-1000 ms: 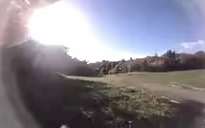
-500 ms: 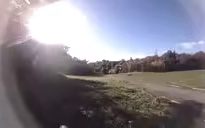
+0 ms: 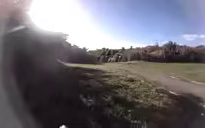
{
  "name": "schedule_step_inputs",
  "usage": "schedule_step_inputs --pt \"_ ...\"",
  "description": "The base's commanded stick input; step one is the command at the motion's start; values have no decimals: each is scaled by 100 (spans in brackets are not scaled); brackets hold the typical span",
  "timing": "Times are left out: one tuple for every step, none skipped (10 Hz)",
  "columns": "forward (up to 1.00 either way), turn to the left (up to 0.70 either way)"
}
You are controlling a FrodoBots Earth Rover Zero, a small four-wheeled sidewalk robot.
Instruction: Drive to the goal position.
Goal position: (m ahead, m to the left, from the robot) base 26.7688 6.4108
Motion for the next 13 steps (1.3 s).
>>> schedule_step_inputs --pt "-70 0" --pt "-70 0" --pt "-70 0" --pt "-59 0" --pt "-58 0" --pt "-42 0" --pt "-25 0" --pt "-9 0" --pt "0 0" --pt "0 0" --pt "0 0" --pt "0 0" --pt "0 0"
